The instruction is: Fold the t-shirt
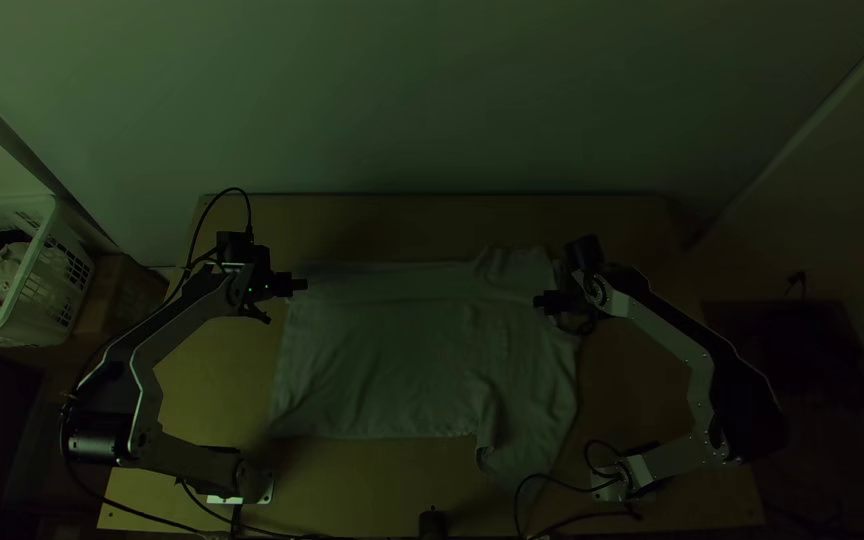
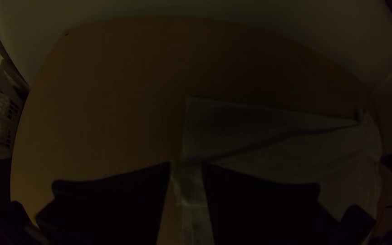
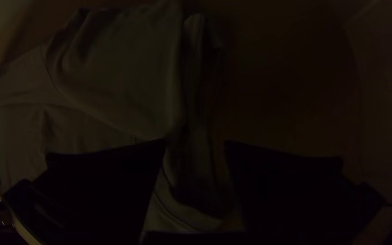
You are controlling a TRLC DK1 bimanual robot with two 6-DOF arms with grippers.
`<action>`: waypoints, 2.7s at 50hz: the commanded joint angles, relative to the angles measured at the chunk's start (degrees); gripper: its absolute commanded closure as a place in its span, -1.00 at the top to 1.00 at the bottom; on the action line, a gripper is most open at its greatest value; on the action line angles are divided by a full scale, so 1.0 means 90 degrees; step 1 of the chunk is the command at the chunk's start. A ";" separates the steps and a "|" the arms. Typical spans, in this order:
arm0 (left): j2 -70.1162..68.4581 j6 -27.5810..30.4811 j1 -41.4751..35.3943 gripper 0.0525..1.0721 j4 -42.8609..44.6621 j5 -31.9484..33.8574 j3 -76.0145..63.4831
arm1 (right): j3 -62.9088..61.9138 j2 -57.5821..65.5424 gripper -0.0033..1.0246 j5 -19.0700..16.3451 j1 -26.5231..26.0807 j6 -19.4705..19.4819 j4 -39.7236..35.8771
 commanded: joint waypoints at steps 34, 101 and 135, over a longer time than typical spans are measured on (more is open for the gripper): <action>-0.2411 0.0995 -0.0061 0.90 -0.2000 0.0043 -0.0636 | -0.0100 -0.3607 0.88 0.0159 -0.0221 0.0358 -0.2161; -0.2450 0.1142 -0.2111 0.90 -0.5896 -0.0767 -0.1818 | -0.1457 -0.3646 0.85 -0.0788 0.1889 0.2116 -0.3919; -0.0799 0.1083 -0.2375 0.89 -0.5847 -0.1050 -0.1798 | -0.1809 -0.3617 0.80 -0.1130 0.1869 0.1901 -0.3567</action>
